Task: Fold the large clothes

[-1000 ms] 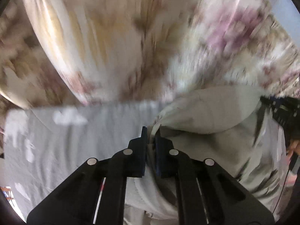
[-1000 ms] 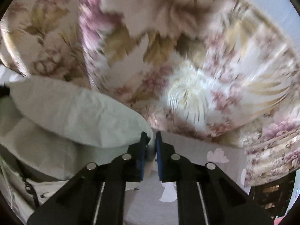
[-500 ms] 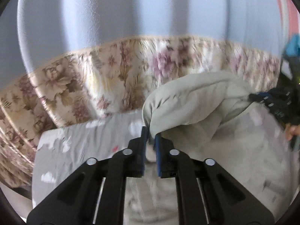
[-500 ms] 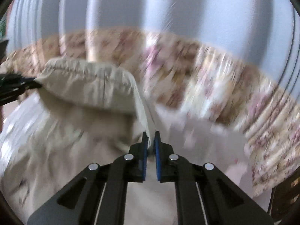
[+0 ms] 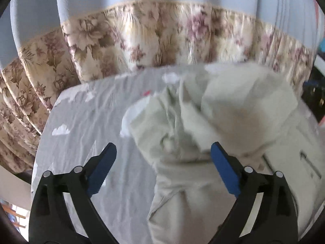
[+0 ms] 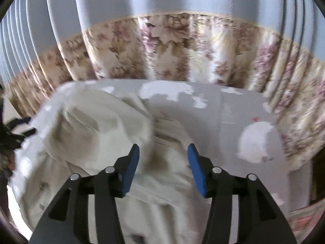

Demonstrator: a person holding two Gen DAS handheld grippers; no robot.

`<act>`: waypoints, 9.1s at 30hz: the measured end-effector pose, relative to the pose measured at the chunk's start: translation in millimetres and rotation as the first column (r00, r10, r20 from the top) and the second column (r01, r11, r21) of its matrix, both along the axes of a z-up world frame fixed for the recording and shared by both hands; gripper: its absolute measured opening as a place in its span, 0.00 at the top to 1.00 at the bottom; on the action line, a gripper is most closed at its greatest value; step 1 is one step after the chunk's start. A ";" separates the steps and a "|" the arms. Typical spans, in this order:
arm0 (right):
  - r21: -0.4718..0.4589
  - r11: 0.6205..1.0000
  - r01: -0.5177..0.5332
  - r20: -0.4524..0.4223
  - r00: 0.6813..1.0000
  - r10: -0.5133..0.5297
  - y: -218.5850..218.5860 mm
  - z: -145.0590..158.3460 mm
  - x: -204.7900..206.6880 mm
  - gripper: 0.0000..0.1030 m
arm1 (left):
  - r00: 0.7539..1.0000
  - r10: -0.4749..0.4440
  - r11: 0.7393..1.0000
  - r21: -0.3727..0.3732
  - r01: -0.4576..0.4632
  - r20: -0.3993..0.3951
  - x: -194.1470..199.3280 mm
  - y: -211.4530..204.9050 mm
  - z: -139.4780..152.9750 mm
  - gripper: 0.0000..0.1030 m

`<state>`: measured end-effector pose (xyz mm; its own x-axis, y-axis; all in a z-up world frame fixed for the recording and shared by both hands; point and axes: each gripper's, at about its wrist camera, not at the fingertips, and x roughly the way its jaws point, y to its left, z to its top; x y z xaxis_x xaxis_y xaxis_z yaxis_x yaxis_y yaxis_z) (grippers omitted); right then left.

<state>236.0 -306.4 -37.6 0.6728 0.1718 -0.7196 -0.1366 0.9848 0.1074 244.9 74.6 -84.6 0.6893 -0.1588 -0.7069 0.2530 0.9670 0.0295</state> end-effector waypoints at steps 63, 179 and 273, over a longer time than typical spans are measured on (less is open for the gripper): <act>0.032 0.946 -0.323 -0.021 0.946 0.324 84.2 -12.9 59.1 0.46 | 0.987 -0.098 0.986 0.121 0.114 -0.129 145.0 -67.5 -30.0 0.18; -0.361 0.898 -0.254 -0.006 0.963 0.270 90.4 -48.9 8.5 0.39 | 0.983 -0.186 0.973 0.136 0.185 -0.007 23.4 -82.8 -21.4 0.05; -0.151 0.891 0.428 0.190 0.897 -0.399 -26.6 -95.3 -276.7 0.03 | 0.969 0.229 0.969 -0.075 -0.237 -0.095 -238.0 30.4 -82.7 0.03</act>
<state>-40.7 -333.0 -132.9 0.7555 -0.2711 -0.5965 0.2870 0.9553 -0.0707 6.9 105.0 -167.3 0.6522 -0.0630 -0.7554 0.0184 0.9976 -0.0673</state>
